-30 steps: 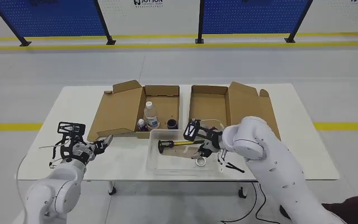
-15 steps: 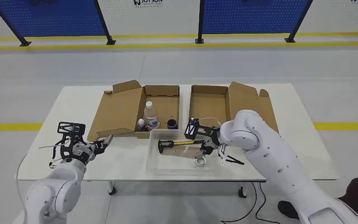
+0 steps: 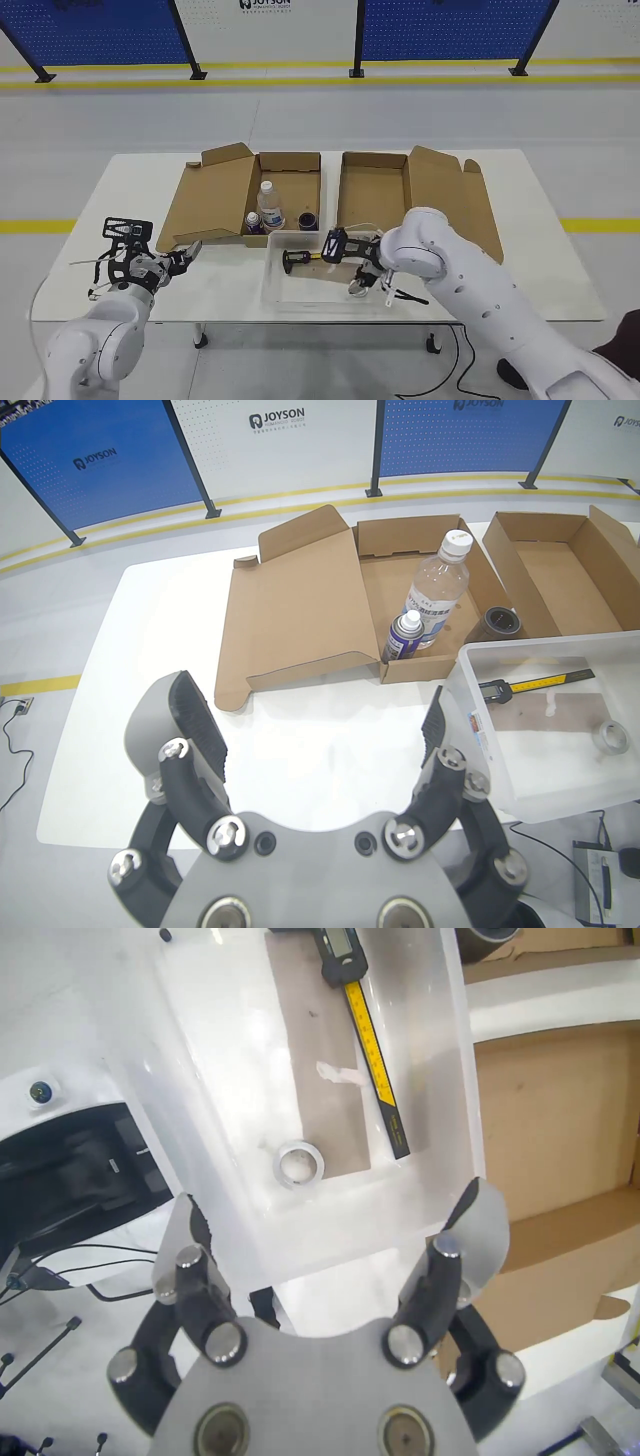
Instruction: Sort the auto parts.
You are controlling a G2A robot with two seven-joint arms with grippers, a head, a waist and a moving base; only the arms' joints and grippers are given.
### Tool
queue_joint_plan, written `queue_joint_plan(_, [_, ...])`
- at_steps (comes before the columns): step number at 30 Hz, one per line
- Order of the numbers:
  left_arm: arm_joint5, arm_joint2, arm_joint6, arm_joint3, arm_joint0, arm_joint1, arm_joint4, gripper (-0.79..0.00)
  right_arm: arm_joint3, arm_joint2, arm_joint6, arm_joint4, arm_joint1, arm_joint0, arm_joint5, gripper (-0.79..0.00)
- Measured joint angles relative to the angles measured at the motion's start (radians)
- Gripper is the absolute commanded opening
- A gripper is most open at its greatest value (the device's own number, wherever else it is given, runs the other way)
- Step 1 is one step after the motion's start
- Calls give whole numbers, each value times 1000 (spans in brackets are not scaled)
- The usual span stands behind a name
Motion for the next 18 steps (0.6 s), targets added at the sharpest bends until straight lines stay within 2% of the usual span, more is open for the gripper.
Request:
queue_joint_plan(1, [0,0,0,0,0,0,0,0,7,-17,13,-1,-5,12,13,0])
queue_joint_plan(2, [0,0,0,0,0,0,0,0,15,-28,22,0,-8,21,22,-65])
queue_joint_plan(3, [0,0,0,0,0,0,0,0,26,-42,32,6,-13,32,32,-222])
queue_joint_plan(5, [0,0,0,0,0,0,0,0,44,-60,43,15,-19,50,43,-280])
queue_joint_plan(14, [0,0,0,0,0,0,0,0,142,-135,35,19,-50,107,52,-342])
queue_joint_plan(16, [0,0,0,0,0,0,0,0,165,-151,26,16,-58,111,52,-397])
queue_joint_plan(18, [0,0,0,0,0,0,0,0,189,-170,18,6,-67,116,52,-400])
